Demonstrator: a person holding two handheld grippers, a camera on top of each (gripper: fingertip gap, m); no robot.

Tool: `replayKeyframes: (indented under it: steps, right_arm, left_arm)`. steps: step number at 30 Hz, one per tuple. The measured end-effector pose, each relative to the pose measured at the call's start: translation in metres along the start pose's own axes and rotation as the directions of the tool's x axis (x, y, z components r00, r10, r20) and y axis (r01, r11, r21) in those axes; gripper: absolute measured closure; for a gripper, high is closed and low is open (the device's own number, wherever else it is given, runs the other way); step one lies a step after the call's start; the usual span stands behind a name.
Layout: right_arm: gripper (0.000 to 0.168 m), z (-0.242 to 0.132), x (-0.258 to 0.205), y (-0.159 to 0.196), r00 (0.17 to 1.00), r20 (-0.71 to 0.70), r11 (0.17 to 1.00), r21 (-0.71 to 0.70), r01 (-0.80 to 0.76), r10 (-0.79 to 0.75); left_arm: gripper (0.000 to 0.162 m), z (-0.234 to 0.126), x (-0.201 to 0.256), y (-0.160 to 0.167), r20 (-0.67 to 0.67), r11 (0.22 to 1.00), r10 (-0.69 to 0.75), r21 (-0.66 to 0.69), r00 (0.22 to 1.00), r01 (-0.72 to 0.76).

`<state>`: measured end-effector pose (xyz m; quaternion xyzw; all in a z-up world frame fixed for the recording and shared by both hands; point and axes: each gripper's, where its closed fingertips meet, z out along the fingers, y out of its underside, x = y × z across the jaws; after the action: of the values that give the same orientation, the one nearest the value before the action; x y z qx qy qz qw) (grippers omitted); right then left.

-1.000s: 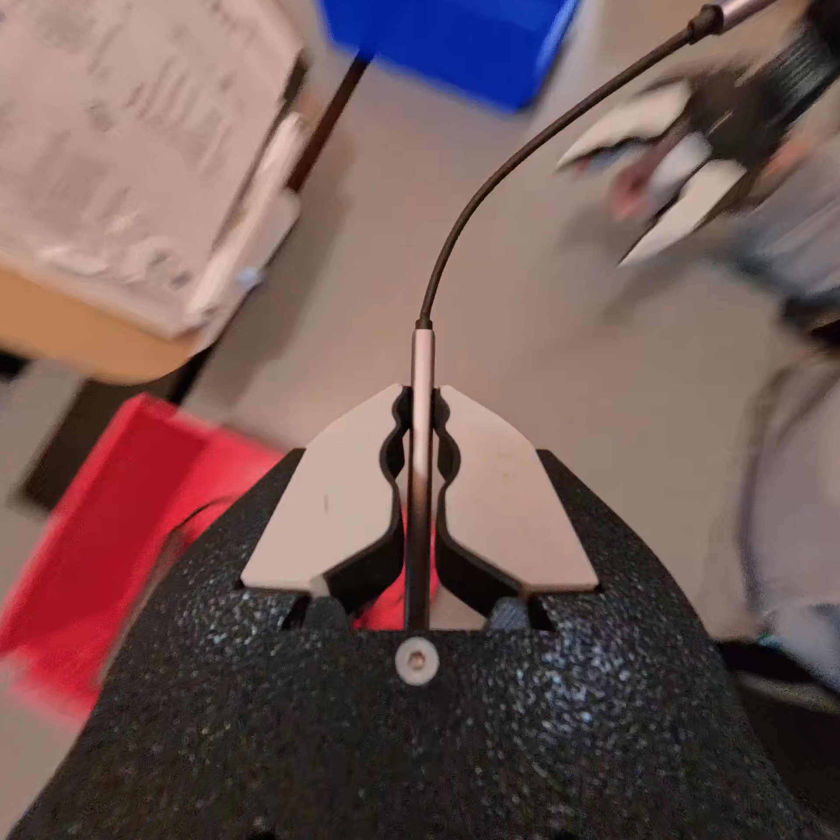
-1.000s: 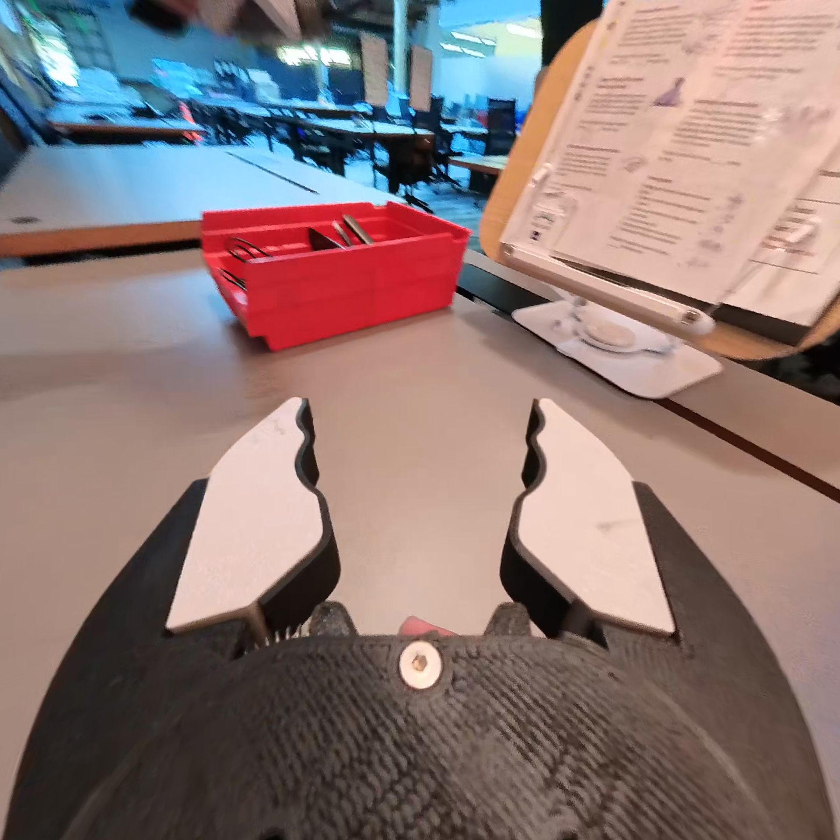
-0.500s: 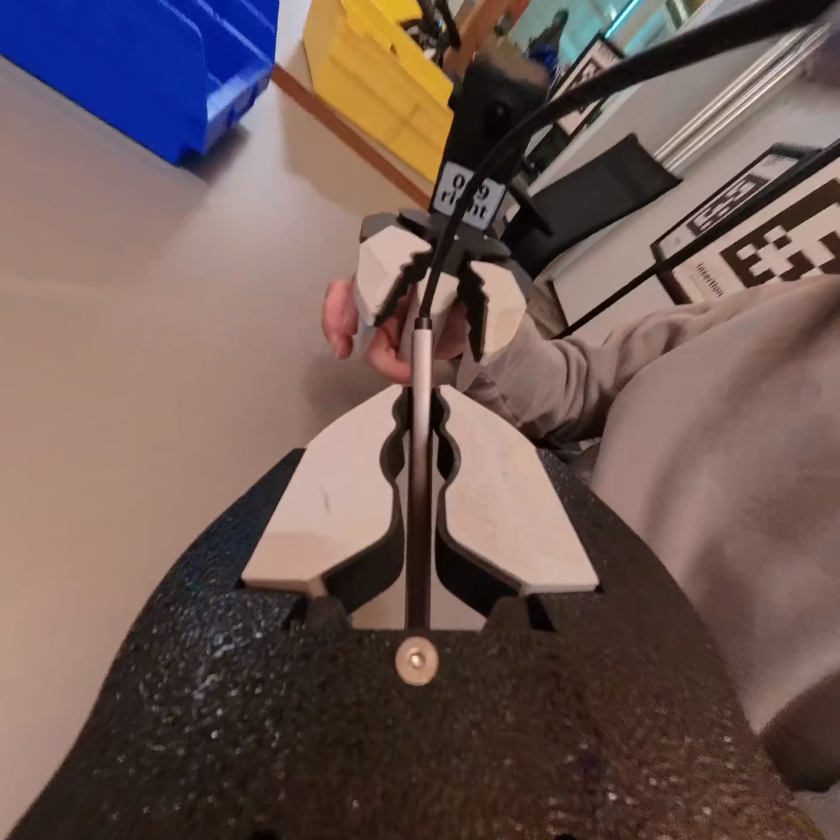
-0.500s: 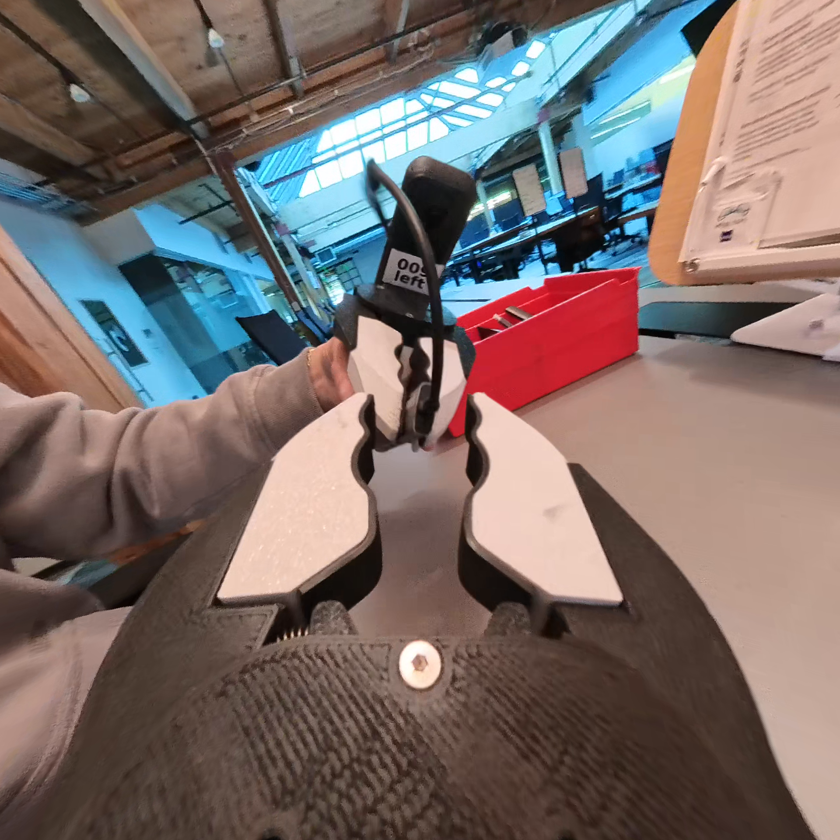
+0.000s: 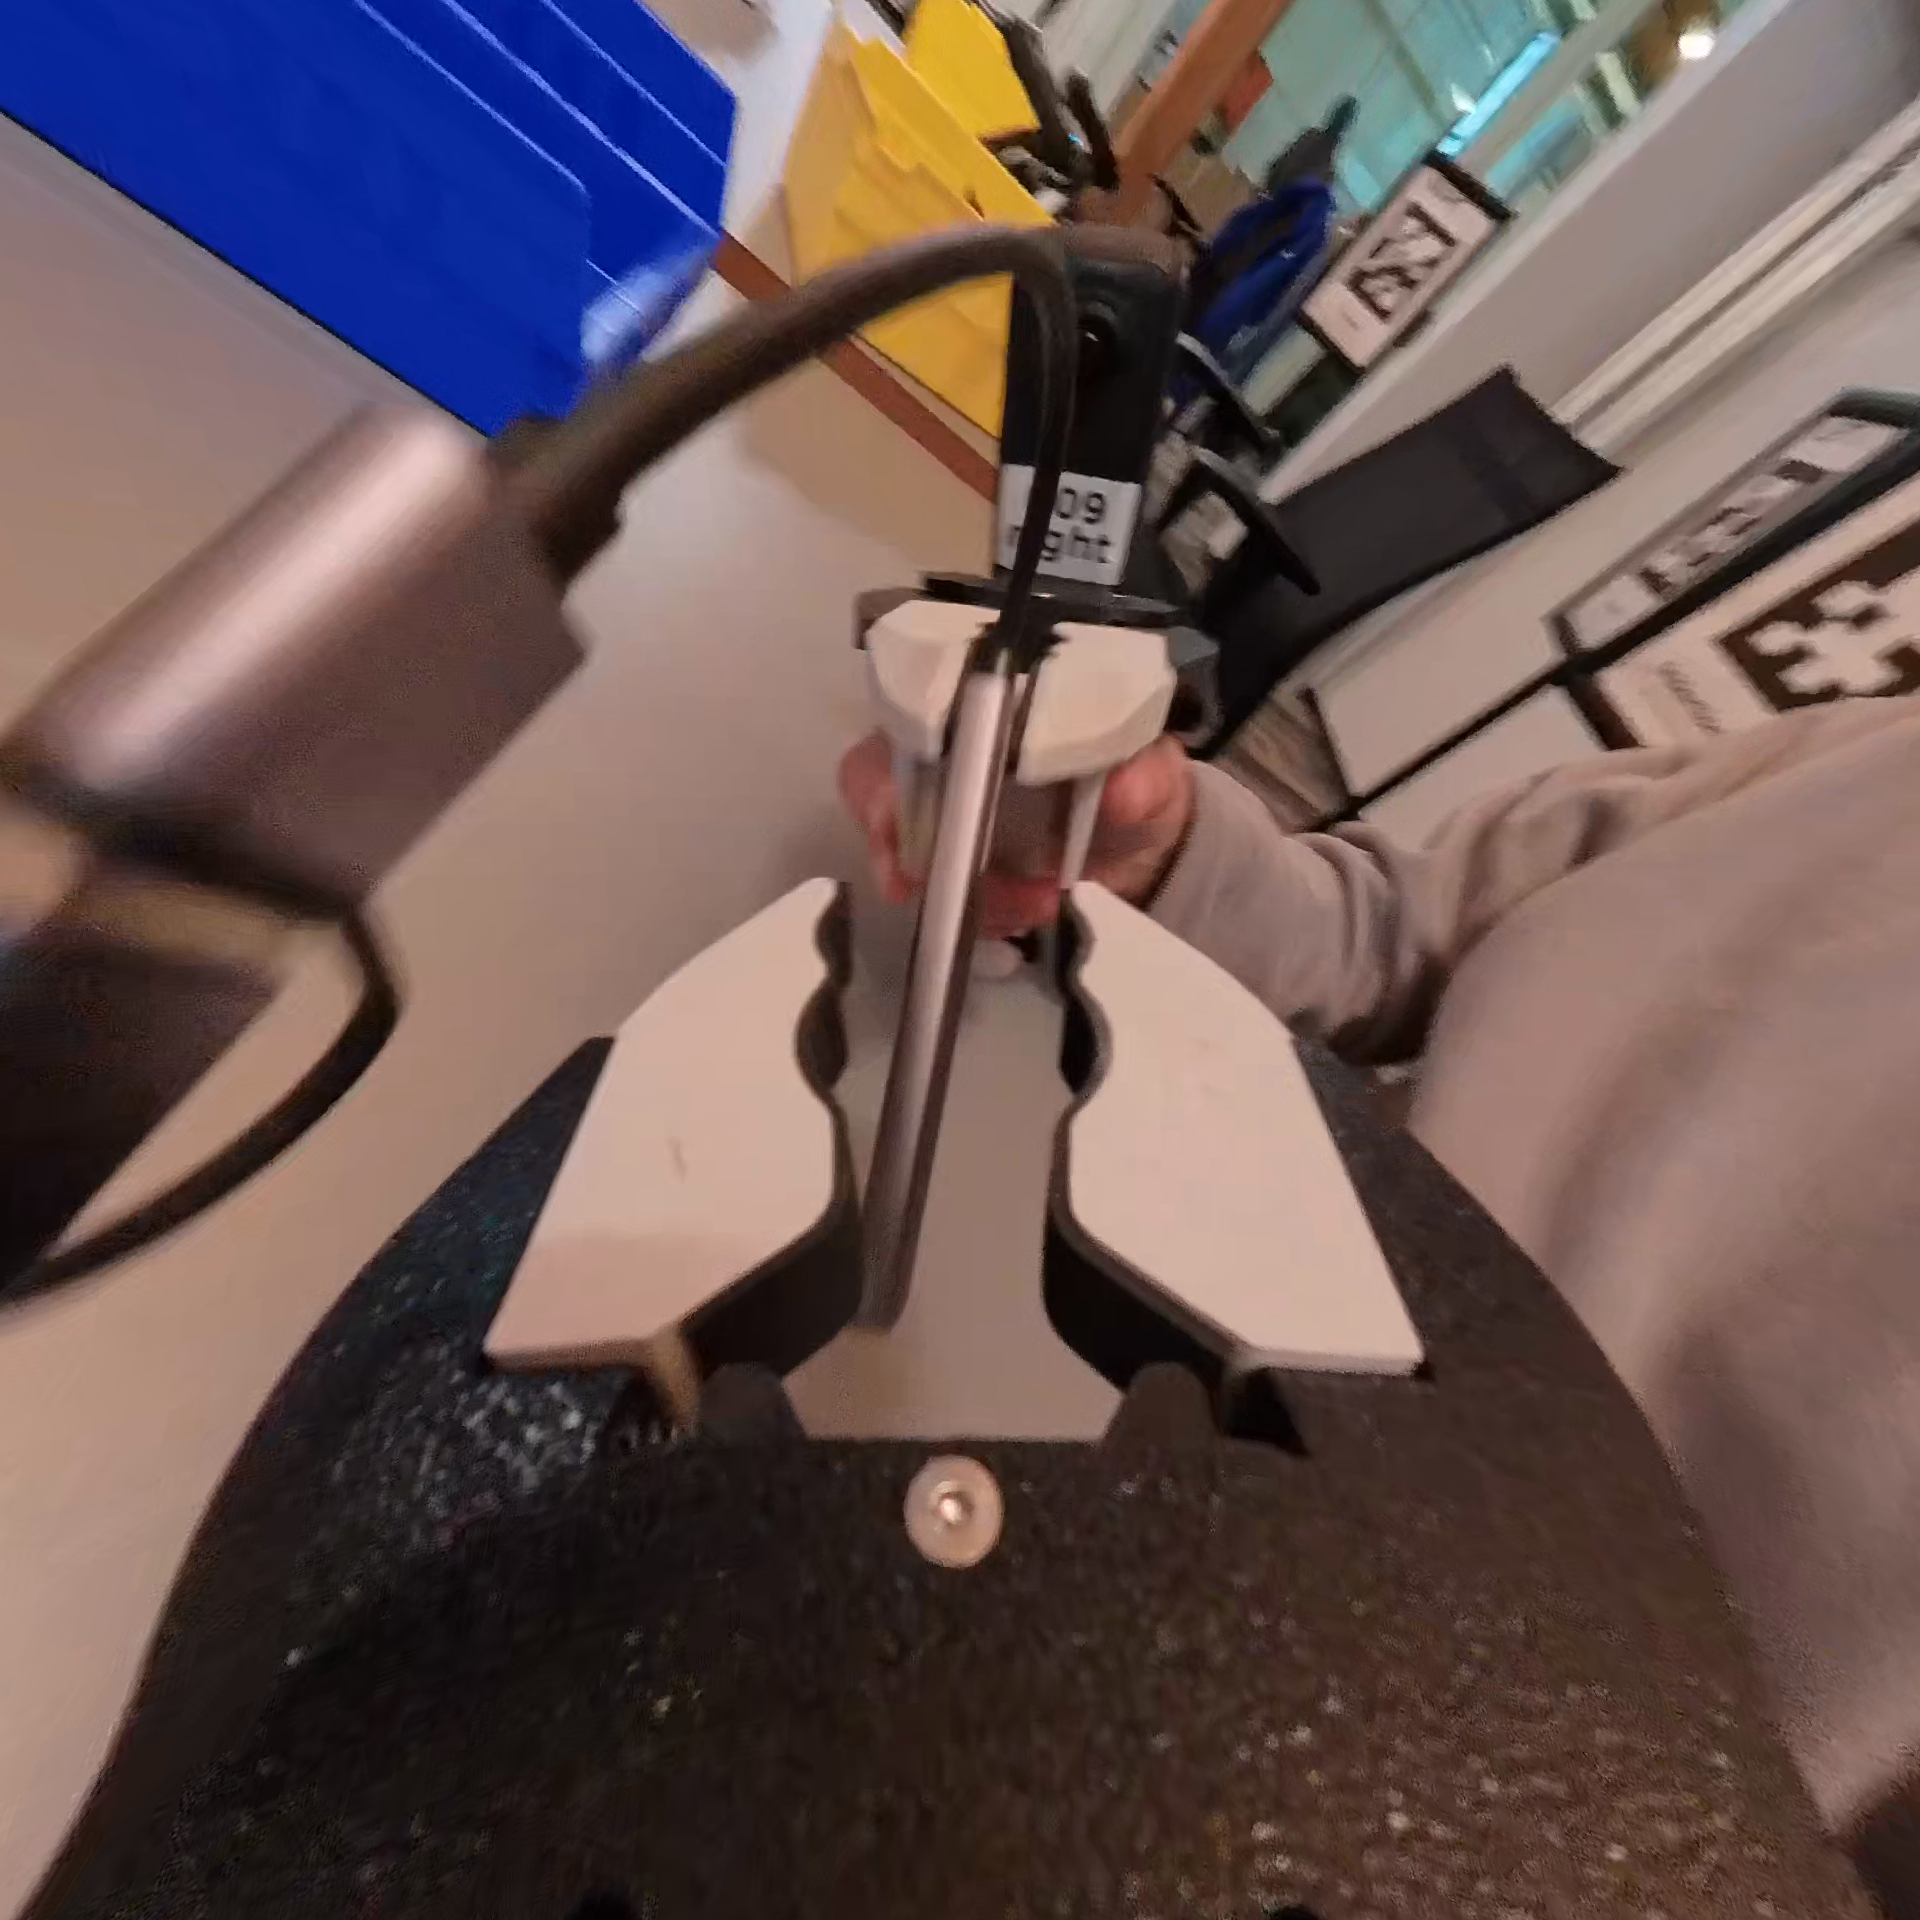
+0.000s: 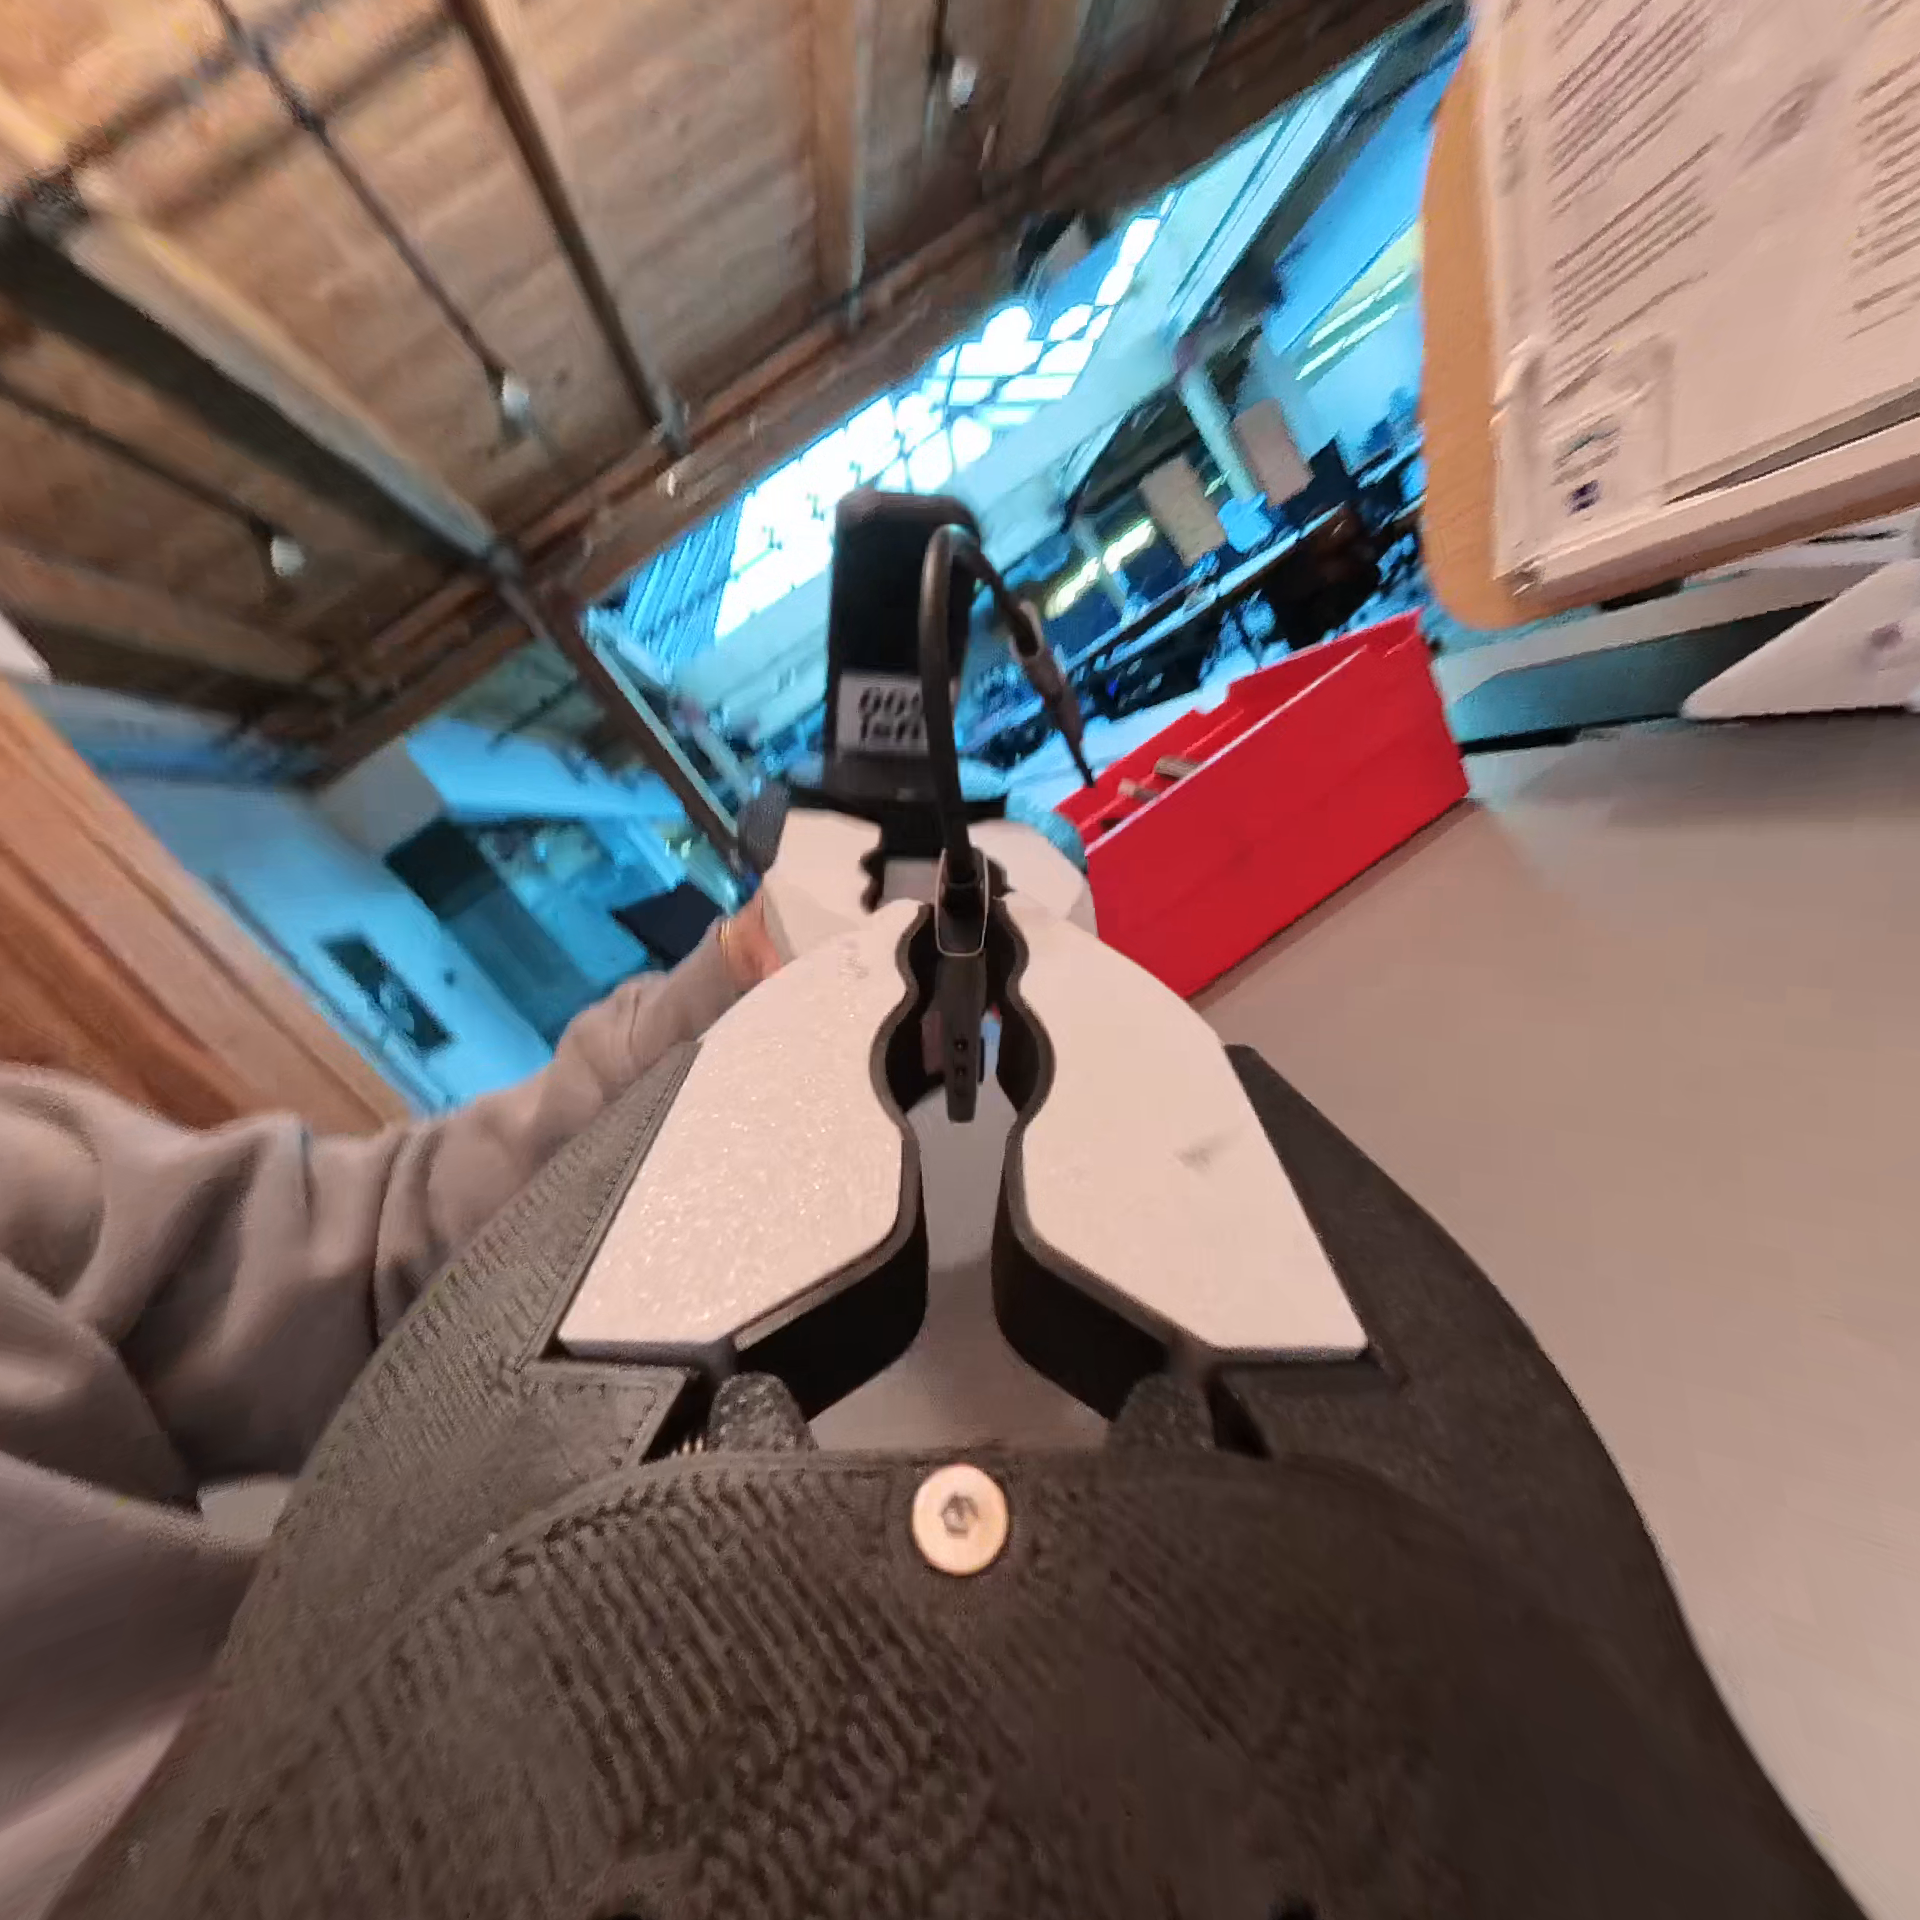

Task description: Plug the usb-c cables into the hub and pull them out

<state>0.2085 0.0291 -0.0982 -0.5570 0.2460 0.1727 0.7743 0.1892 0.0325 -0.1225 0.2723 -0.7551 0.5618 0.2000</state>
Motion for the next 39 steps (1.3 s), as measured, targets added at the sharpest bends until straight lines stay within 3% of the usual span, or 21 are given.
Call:
replayKeyframes:
  steps: [2, 4, 9, 12, 15, 18, 21, 24, 27, 28, 30, 33, 36, 39]
  right_arm:
    - [0.159, -0.011, 0.008, -0.021, 0.995, -0.021, 0.989, 0.115, -0.090, 0.093]
    - [0.159, -0.026, 0.019, -0.040, 0.974, -0.026, 0.947, 0.241, -0.211, 0.224]
    - [0.159, -0.040, 0.032, -0.054, 0.883, 0.077, 0.801, 0.390, -0.453, 0.462]
    - [0.160, -0.037, 0.033, -0.048, 0.821, 0.131, 0.734, 0.386, -0.559, 0.556]
    - [0.159, -0.031, 0.035, -0.037, 0.775, 0.134, 0.701, 0.354, -0.619, 0.617]
    - [0.159, -0.026, 0.037, -0.030, 0.768, 0.111, 0.708, 0.324, -0.628, 0.630]
    - [0.159, -0.024, 0.037, -0.027, 0.768, 0.102, 0.713, 0.312, -0.628, 0.632]
    - [0.159, -0.022, 0.036, -0.026, 0.790, 0.093, 0.740, 0.297, -0.603, 0.606]
    - [0.156, -0.020, 0.029, -0.026, 0.898, 0.044, 0.868, 0.240, -0.435, 0.438]
    - [0.144, -0.019, 0.027, -0.023, 0.942, -0.005, 0.925, 0.189, -0.329, 0.336]
    - [0.103, -0.019, 0.028, -0.018, 0.987, -0.136, 0.995, 0.048, -0.083, 0.089]
    - [0.072, -0.028, 0.027, -0.024, 0.892, -0.262, 0.929, -0.136, 0.343, -0.368]
    - [0.078, -0.029, 0.001, -0.040, 0.798, -0.229, 0.828, -0.087, 0.554, -0.558]
    - [0.095, -0.027, -0.022, -0.043, 0.835, -0.132, 0.844, -0.018, 0.536, -0.534]
  left_arm:
    - [0.112, -0.005, -0.014, -0.004, 0.136, 0.995, 0.084, 0.037, 0.987, -0.089]
    - [0.104, -0.015, -0.028, -0.011, 0.321, 0.971, 0.191, 0.074, 0.927, -0.226]
    - [0.101, -0.016, -0.018, -0.028, 0.586, 0.792, 0.385, 0.186, 0.713, -0.581]
    - [0.104, -0.013, -0.016, -0.033, 0.634, 0.721, 0.406, 0.221, 0.658, -0.657]
    - [0.106, -0.014, -0.010, -0.039, 0.629, 0.676, 0.411, 0.275, 0.660, -0.684]
    - [0.113, -0.015, -0.008, -0.040, 0.644, 0.632, 0.476, 0.223, 0.599, -0.742]
    - [0.135, -0.015, -0.009, -0.036, 0.623, 0.629, 0.517, 0.189, 0.587, -0.754]
    - [0.138, -0.016, -0.009, -0.032, 0.574, 0.682, 0.497, 0.205, 0.650, -0.702]
    - [0.138, -0.020, -0.008, -0.036, 0.514, 0.740, 0.406, 0.301, 0.756, -0.602]
    - [0.138, -0.026, -0.009, -0.041, 0.496, 0.753, 0.352, 0.354, 0.793, -0.555]
    - [0.138, -0.041, -0.011, -0.050, 0.424, 0.768, 0.237, 0.469, 0.874, -0.436]
    - [0.138, -0.053, -0.017, -0.052, 0.302, 0.785, 0.145, 0.545, 0.942, -0.295]
    - [0.138, -0.046, -0.017, -0.042, 0.270, 0.805, 0.212, 0.497, 0.939, -0.325]
    - [0.138, -0.035, -0.006, -0.034, 0.198, 0.795, 0.299, 0.489, 0.934, -0.358]
